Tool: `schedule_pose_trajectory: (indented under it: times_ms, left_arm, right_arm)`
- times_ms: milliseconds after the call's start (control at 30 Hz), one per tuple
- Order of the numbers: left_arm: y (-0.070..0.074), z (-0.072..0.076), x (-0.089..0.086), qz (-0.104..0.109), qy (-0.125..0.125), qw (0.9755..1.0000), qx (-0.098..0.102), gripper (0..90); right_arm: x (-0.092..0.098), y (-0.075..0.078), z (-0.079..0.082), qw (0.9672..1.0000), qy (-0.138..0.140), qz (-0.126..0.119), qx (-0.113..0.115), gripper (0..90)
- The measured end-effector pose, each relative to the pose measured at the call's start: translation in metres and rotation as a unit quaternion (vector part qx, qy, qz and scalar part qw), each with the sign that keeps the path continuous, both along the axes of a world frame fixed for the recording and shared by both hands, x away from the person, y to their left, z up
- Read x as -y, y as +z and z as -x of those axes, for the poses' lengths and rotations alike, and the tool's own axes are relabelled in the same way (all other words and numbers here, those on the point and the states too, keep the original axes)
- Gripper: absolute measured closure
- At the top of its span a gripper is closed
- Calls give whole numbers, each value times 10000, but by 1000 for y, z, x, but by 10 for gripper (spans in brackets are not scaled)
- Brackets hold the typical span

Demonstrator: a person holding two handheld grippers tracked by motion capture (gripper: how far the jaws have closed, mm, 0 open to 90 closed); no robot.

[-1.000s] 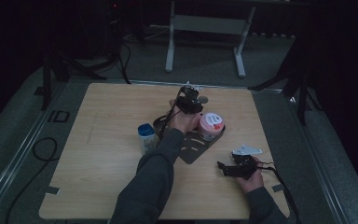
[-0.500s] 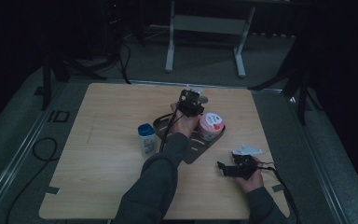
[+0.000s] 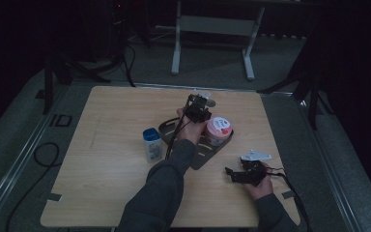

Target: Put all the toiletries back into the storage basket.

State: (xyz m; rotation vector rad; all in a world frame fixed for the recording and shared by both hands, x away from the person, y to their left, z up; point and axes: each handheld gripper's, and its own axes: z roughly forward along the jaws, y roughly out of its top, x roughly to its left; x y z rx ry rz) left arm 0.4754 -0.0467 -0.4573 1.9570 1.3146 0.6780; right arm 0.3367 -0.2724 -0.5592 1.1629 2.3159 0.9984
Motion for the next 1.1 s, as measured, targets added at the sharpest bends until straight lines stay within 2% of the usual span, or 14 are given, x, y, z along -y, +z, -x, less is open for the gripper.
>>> schedule_pose_trajectory:
  times_ms: [167,233,400,533,667,933,967,1100]
  left_arm:
    - [0,0,-1,-30,-53,10000,-29,519]
    - [0,1,-1,-114,-85,9999,-11,512]
    - [-2,2,1,-269,-149,9995,-60,437]
    - [-4,4,3,-307,-172,9993,-100,372]
    - [-5,5,2,-289,-191,9993,-131,321]
    - [0,10,-6,-280,-223,9992,-202,282]
    - [0,12,-9,-215,-260,9991,-265,281]
    - [1,17,-16,-123,-322,9991,-264,283]
  right_arm:
    - [0,0,0,10000,1,-1,1,196]
    - [0,0,0,10000,0,-2,3,197]
    - [0,0,0,10000,3,0,10,196]
    - [0,0,0,10000,-1,-2,2,196]
    - [0,0,0,10000,-1,-2,-3,196]
    - [0,0,0,10000,-3,-4,-5,196]
    - [0,0,0,10000,-5,-3,-5,196]
    - [0,0,0,10000,-1,-1,-8,196]
